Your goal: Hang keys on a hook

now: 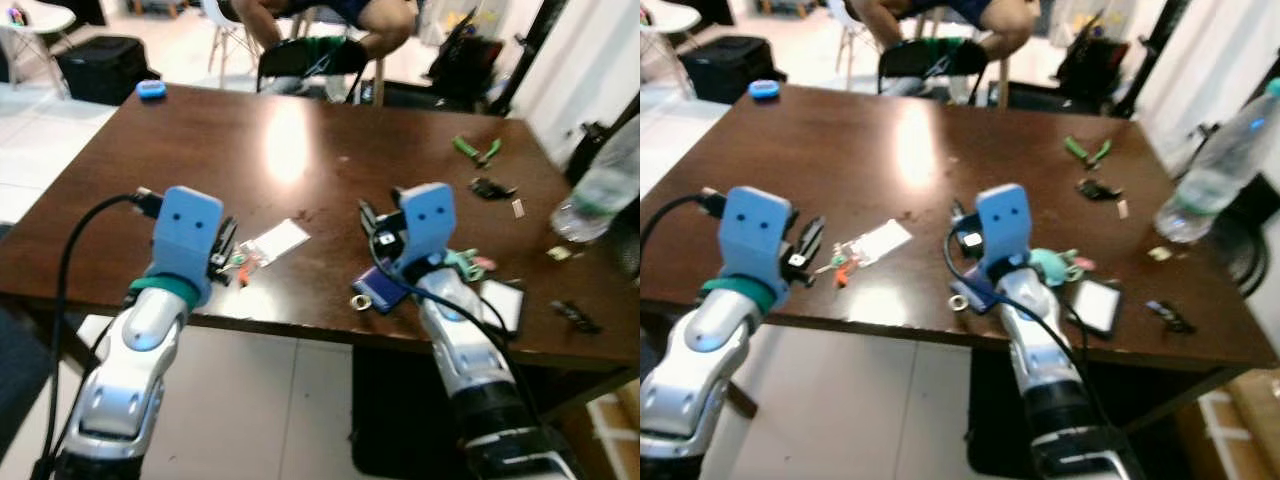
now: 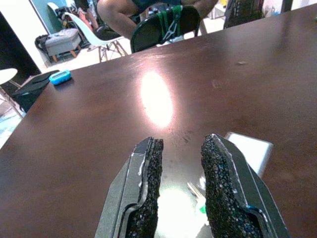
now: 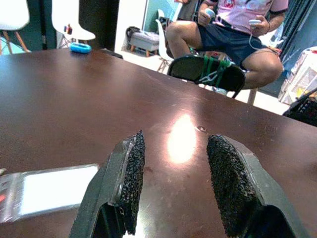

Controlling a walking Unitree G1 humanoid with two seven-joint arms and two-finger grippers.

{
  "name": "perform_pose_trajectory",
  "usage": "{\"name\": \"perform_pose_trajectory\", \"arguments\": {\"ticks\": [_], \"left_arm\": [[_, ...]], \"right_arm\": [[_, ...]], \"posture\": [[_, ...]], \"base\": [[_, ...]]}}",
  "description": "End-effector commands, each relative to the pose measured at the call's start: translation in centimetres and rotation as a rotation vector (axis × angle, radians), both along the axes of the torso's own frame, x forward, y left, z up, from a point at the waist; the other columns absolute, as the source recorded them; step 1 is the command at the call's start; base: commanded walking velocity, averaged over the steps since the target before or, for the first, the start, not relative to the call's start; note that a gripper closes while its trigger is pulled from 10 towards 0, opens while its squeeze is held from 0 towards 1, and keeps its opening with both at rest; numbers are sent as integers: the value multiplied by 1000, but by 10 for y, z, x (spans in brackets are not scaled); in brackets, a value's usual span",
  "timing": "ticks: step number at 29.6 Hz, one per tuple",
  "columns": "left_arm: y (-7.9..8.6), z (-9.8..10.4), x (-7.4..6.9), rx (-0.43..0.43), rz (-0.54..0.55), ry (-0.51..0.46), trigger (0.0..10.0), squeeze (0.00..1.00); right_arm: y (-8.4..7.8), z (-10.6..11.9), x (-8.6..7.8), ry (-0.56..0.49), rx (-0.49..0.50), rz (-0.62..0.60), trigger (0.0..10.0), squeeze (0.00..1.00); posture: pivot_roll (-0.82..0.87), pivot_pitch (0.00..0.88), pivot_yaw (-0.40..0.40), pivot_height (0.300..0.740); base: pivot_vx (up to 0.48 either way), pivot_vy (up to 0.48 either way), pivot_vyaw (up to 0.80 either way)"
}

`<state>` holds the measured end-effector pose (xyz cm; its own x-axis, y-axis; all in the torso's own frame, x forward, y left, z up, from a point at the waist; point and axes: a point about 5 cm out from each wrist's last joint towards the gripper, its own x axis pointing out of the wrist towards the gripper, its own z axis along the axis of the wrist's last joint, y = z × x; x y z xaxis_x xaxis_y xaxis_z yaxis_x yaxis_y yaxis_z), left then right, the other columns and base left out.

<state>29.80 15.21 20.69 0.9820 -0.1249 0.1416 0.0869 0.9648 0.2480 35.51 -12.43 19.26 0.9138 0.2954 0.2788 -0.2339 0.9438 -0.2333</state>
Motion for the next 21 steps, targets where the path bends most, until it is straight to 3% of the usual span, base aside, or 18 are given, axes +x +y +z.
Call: {"name": "perform_pose_trajectory", "arguments": {"ticks": [1,5,7,17,21], "left_arm": [[-4,-8,0,-13,-23,46,10000,0],[-6,-21,2,-25,-79,138,10000,0],[-7,-34,1,34,-150,215,10000,0],[-13,-60,-3,257,-293,278,10000,0],[-17,-69,-3,265,-292,317,10000,0]], "right_arm": [[-9,-4,1,15,6,-31,10000,0],[-12,-2,2,11,6,-42,10000,0],[-14,-1,2,9,6,-45,10000,0],[-13,-1,2,9,7,-47,10000,0],[-12,-1,2,9,6,-44,10000,0]], "posture": [[-35,58,64,740],[-39,62,65,740],[-39,62,65,740],[-39,67,66,740],[-41,71,67,740]], "base": [[0,0,0],[0,0,0],[0,0,0],[0,0,0],[0,0,0]]}}
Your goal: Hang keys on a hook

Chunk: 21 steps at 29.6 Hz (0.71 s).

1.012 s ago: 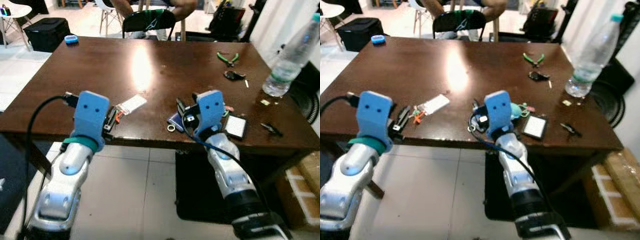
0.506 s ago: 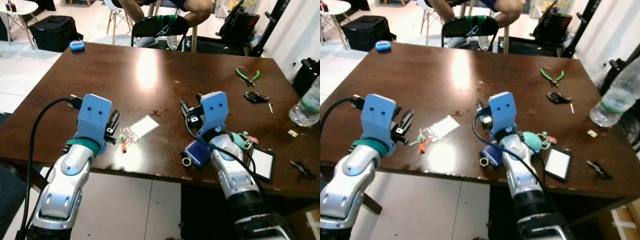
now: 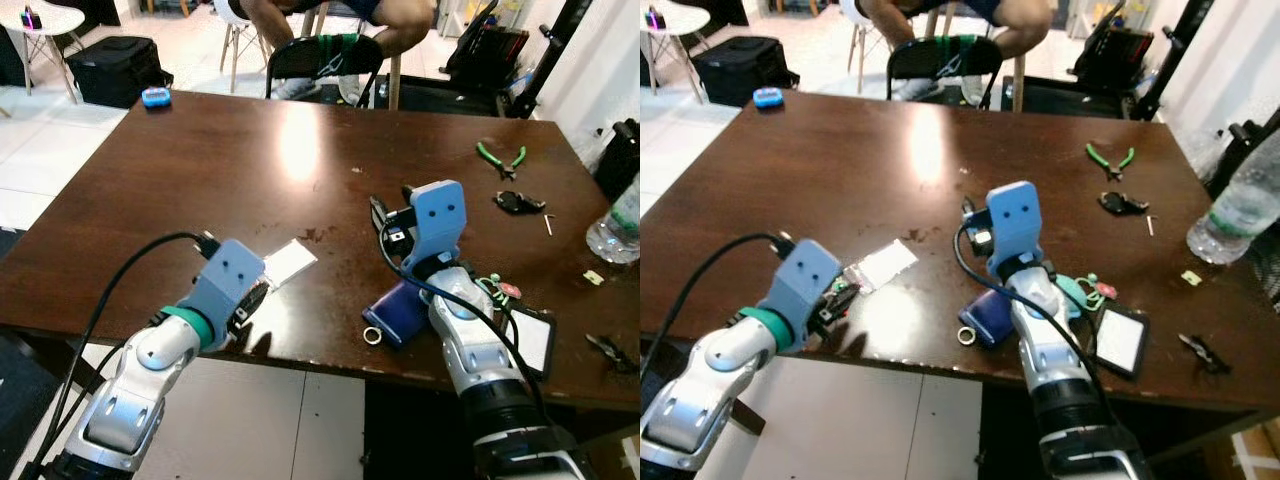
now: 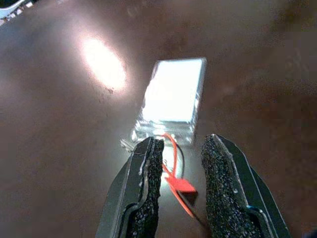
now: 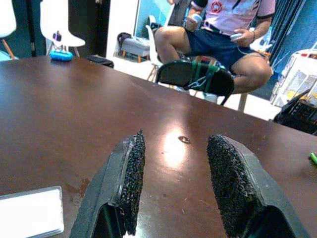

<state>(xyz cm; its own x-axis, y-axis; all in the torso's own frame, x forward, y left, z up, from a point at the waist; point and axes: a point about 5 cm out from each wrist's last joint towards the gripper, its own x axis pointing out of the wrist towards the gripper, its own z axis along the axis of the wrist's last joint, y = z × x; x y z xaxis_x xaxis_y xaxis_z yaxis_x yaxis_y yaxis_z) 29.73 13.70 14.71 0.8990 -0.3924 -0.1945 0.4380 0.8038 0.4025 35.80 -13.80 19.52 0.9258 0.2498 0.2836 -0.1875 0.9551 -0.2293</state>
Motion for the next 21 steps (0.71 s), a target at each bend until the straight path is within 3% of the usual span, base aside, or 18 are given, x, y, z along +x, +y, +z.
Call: {"name": "perform_pose_trajectory", "arguments": {"ticks": [1,6,14,16,21], "left_arm": [[-2,-9,-2,14,-4,35,10000,0],[-8,-14,-2,-11,5,65,10000,0],[-8,-15,14,-78,101,76,10000,0],[-3,-8,33,-86,162,42,10000,0],[0,1,46,-83,180,17,10000,0]], "right_arm": [[1,-4,0,13,1,4,10000,0],[2,-4,0,14,0,6,10000,0],[7,-5,1,19,0,18,10000,0],[10,-3,0,19,-3,31,10000,0],[10,-4,-3,21,-6,38,10000,0]], "posture": [[-41,71,67,740],[-42,73,67,740],[-38,100,62,740],[-47,134,62,740],[-53,155,65,740]], "base": [[0,0,0],[0,0,0],[0,0,0],[0,0,0],[0,0,0]]}}
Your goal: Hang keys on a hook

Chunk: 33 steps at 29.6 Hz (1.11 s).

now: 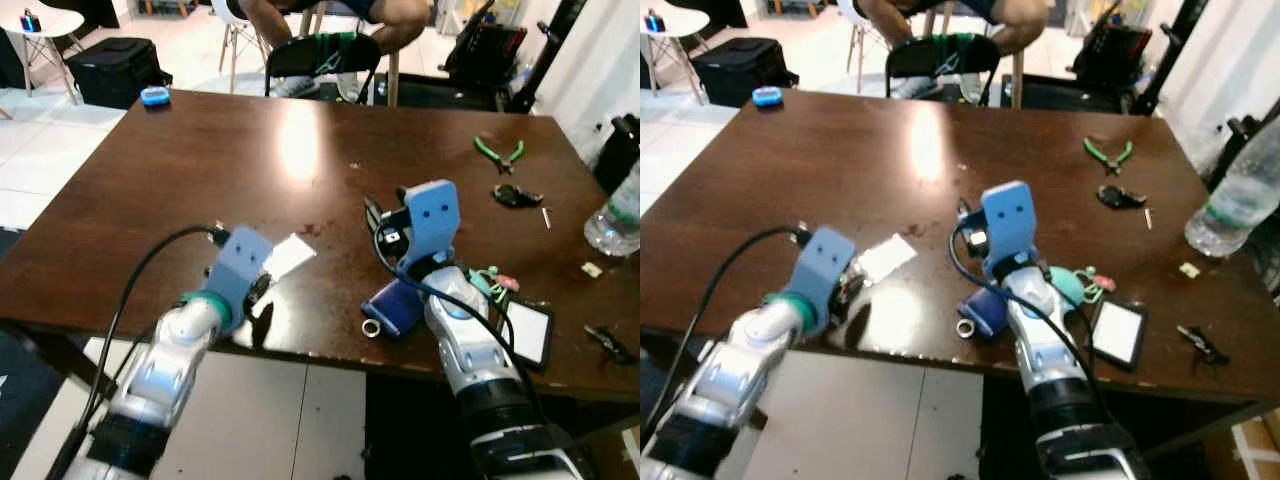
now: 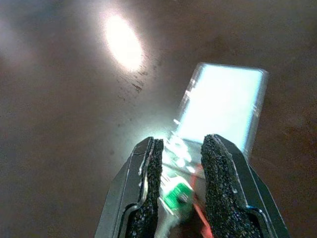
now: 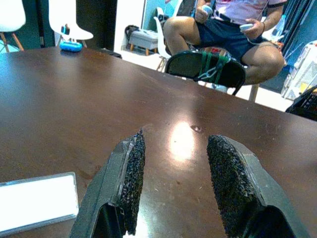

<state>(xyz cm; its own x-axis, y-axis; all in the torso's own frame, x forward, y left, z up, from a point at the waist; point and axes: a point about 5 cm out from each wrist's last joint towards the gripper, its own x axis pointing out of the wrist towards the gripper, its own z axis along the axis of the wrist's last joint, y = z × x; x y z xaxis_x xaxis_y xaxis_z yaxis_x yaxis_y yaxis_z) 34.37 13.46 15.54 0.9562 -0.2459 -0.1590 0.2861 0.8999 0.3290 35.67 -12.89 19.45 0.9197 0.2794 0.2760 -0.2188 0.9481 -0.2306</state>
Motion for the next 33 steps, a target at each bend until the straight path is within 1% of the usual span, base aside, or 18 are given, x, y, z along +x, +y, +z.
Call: {"name": "perform_pose_trajectory", "arguments": {"ticks": [1,2,3,8,9,12,13,14,15,16,18,19,20,21,22,23,24,33], "left_arm": [[2,-8,0,4,5,25,10000,0],[3,-7,1,6,7,26,10000,0],[4,-8,2,9,9,27,8980,0],[7,-10,3,15,22,36,8863,0],[8,-11,3,17,26,40,9255,0],[9,-14,3,20,31,45,9098,0],[10,-14,2,20,32,47,9294,0],[10,-15,4,19,34,45,8510,0],[10,-15,5,18,35,44,8510,0],[10,-14,5,18,35,40,8980,0],[10,-14,6,18,35,38,8980,0],[11,-12,7,16,36,32,8667,0],[11,-11,7,15,36,27,8941,0],[11,-7,7,7,32,13,8706,0],[10,-1,6,-7,20,-7,9412,0],[5,16,1,-29,-17,-55,10000,0],[2,22,-3,-30,-39,-74,10000,0],[0,23,-12,-17,-67,-85,10000,0]], "right_arm": [[1,-3,-2,13,-3,6,10000,0],[1,-3,-3,14,-4,6,10000,0],[1,-3,-4,14,-3,7,10000,0],[1,-2,-6,13,1,8,10000,0],[1,-3,-6,14,1,7,10000,0],[0,-3,-6,15,2,6,10000,0],[0,-3,-7,15,3,5,10000,0],[0,-3,-7,16,3,5,10000,0],[0,-3,-7,16,3,5,10000,0],[1,-3,-7,17,4,5,10000,0],[1,-3,-7,17,5,5,10000,0],[1,-3,-8,18,6,6,10000,0],[1,-3,-8,19,6,6,10000,0],[2,-3,-8,20,6,6,10000,0],[2,-3,-9,22,6,6,10000,0],[1,-4,-8,22,5,6,10000,0],[1,-4,-8,23,6,7,10000,0],[3,-4,-8,24,8,9,10000,0]], "posture": [[-53,155,65,740],[-54,167,67,740],[-55,173,68,740],[-56,186,71,740],[-55,187,71,740],[-54,190,72,740],[-53,191,73,740],[-51,192,73,740],[-51,192,73,740],[-50,192,73,740],[-49,191,73,740],[-49,189,73,740],[-49,189,73,740],[-49,186,72,740],[-49,183,72,740],[-47,177,72,740],[-45,172,72,740],[-40,166,70,740]], "base": [[0,0,0],[0,0,0],[0,0,0],[0,0,0],[0,0,0],[0,0,0],[0,0,0],[0,0,0],[0,0,0],[0,0,0],[0,0,0],[0,0,0],[0,0,0],[0,0,0],[0,0,0],[0,0,0],[0,0,0],[0,0,0]]}}
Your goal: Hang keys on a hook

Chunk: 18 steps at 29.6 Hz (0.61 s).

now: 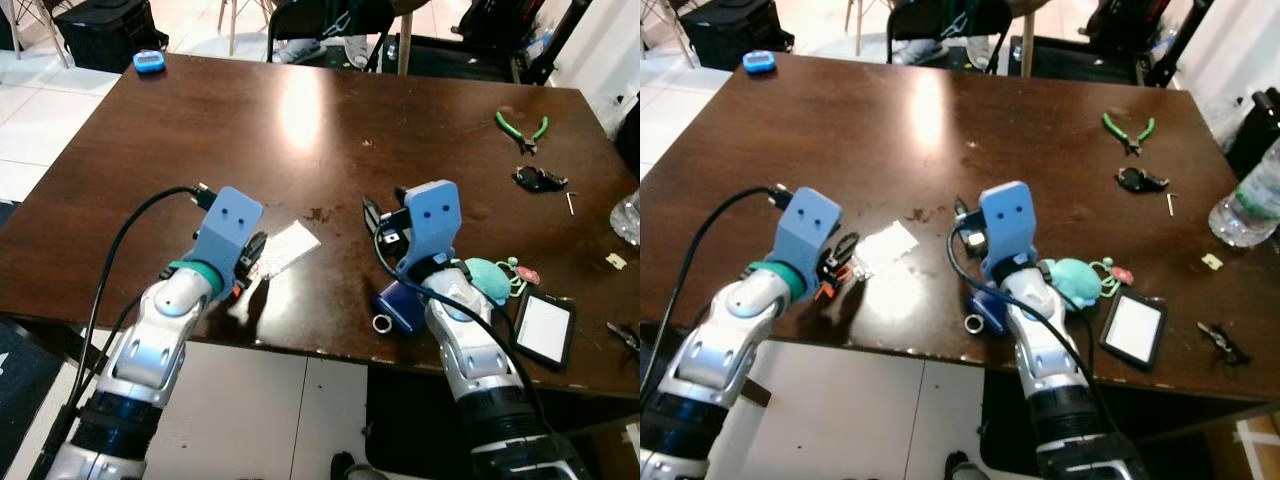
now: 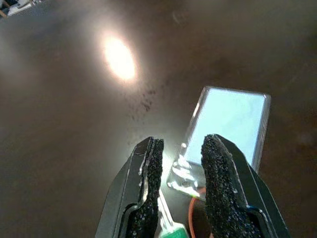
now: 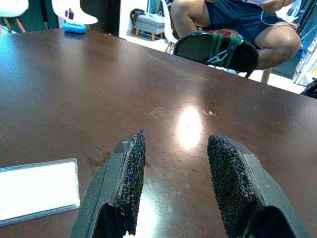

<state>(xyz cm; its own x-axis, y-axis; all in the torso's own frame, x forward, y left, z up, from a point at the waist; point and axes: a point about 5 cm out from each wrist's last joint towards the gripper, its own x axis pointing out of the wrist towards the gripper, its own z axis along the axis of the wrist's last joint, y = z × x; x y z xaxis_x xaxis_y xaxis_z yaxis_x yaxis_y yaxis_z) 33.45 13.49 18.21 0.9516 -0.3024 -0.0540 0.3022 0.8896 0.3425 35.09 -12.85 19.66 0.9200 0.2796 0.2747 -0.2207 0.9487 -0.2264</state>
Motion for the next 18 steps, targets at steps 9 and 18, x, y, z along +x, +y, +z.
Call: {"name": "perform_pose_trajectory", "arguments": {"ticks": [9,18], "left_arm": [[11,-26,-11,49,10,79,9843,0],[20,-44,-20,59,24,144,9216,0]], "right_arm": [[3,-4,-1,18,4,11,10000,0],[0,-4,-1,15,2,5,10000,0]], "posture": [[-42,156,71,740],[-50,153,68,740]], "base": [[0,0,0],[0,0,0]]}}
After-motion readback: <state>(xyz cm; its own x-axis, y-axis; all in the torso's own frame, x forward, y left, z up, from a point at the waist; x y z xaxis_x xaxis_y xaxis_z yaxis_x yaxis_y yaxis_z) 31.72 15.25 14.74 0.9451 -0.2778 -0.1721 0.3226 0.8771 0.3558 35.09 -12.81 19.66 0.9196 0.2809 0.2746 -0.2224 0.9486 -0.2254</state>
